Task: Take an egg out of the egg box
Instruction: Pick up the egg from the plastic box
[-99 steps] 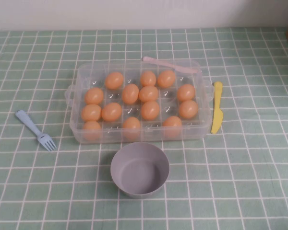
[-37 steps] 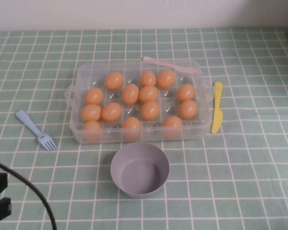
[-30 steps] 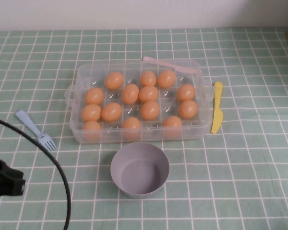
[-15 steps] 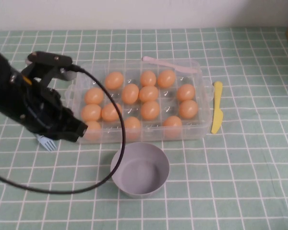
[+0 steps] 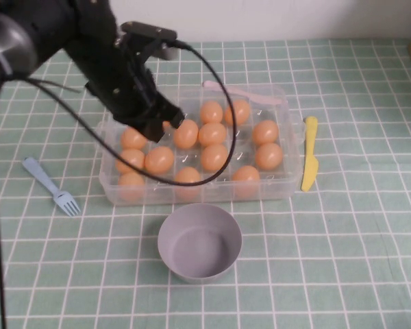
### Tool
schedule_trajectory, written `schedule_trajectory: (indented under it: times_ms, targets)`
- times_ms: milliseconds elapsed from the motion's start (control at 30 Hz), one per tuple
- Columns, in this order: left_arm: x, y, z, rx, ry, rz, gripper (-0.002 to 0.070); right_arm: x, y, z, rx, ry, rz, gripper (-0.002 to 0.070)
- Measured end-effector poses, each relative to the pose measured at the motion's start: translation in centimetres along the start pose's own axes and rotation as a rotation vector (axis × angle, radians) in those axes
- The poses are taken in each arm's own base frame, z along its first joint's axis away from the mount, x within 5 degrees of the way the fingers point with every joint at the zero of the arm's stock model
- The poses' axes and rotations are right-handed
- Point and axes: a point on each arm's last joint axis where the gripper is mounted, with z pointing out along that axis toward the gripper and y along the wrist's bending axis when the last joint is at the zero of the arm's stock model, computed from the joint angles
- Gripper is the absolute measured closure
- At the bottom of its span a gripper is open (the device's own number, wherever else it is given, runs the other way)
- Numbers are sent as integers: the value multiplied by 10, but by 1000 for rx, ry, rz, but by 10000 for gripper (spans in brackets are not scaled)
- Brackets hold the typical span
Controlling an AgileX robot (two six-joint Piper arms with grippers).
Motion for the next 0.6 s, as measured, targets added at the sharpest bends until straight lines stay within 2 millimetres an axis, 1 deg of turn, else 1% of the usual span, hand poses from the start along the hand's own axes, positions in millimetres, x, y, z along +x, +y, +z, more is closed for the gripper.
schedule_trajectory:
  times_ms: [100,167,233,267,300,367,400,467,500,600]
  targets:
    - [-17,0,10,-6,-17,34,669,0,0,0,0,0,0,694]
    - [-22,2,16,-10,-15,72,620,0,0,0,0,0,0,694]
    - [-23,4,23,-10,-5,87,536,0,0,0,0,0,0,694]
    - [-23,4,26,-9,5,91,476,0,0,0,0,0,0,694]
    - [-23,5,29,-8,11,95,437,0,0,0,0,0,0,694]
    - [-23,6,34,-15,26,100,294,0,0,0,0,0,0,694]
    - [-23,7,36,-21,32,102,246,0,0,0,0,0,0,694]
    - [-23,8,37,-27,36,109,198,0,0,0,0,0,0,694]
    - [-23,9,38,-31,40,117,186,0,0,0,0,0,0,694]
    - [-22,10,40,-37,46,160,174,0,0,0,0,0,0,694]
